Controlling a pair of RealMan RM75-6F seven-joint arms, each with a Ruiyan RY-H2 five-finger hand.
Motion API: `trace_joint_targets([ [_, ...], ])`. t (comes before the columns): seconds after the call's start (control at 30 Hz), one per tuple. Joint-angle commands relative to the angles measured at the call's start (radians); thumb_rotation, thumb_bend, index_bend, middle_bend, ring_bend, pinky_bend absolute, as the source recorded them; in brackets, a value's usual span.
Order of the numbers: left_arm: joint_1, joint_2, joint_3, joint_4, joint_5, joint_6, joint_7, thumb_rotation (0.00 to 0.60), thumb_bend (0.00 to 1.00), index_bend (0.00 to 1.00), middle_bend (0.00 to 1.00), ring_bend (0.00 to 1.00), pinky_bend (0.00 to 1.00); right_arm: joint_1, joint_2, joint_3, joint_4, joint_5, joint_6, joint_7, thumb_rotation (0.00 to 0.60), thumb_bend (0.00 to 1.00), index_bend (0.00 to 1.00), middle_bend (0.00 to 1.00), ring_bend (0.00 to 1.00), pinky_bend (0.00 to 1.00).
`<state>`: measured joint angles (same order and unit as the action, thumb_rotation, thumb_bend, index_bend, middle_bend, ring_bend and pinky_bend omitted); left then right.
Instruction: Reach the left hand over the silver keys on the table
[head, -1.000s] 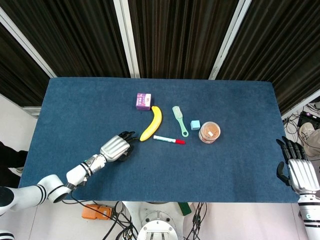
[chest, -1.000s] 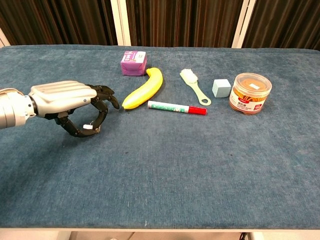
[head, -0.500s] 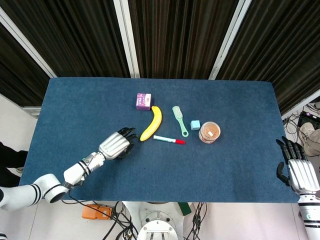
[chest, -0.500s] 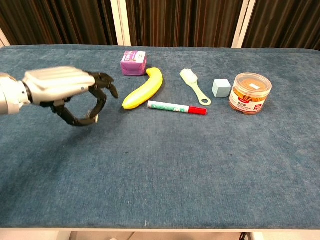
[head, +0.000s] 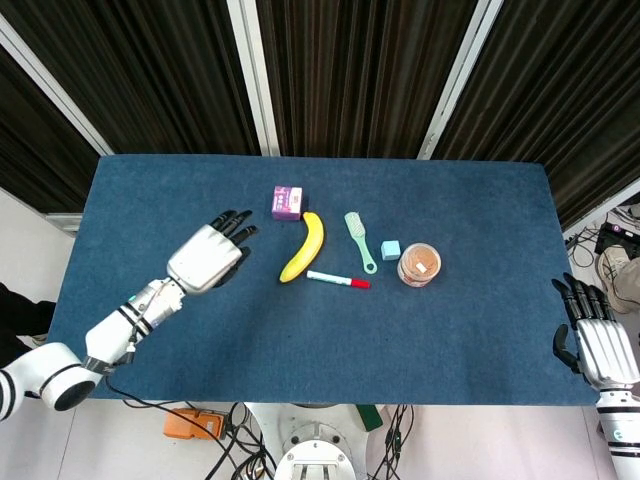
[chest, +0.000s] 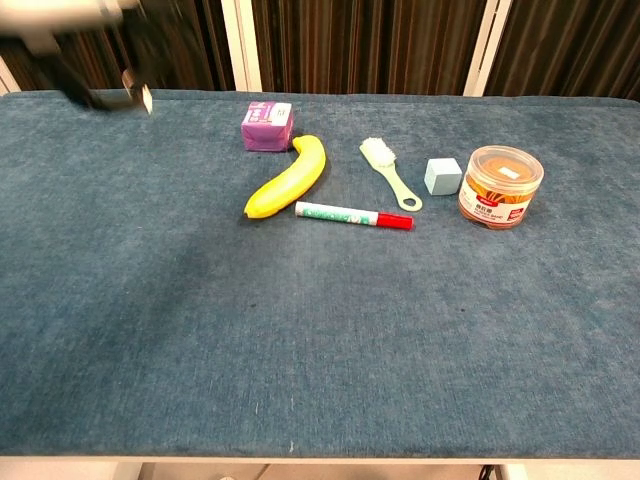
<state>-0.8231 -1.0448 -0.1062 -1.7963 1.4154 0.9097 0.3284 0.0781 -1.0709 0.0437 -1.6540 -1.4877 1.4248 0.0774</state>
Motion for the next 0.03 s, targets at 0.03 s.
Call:
trace_joint_targets([
  [0.03, 0.009, 0.124, -0.056, -0.112, -0.085, 0.029, 0.077, 0.6, 0.39, 0.64, 0.21, 0.06, 0.16, 0.0, 0.0, 0.0, 0.0, 0.001, 0.001, 0.001, 0.6, 0.96, 0.13, 0.02, 0.02, 0.01],
])
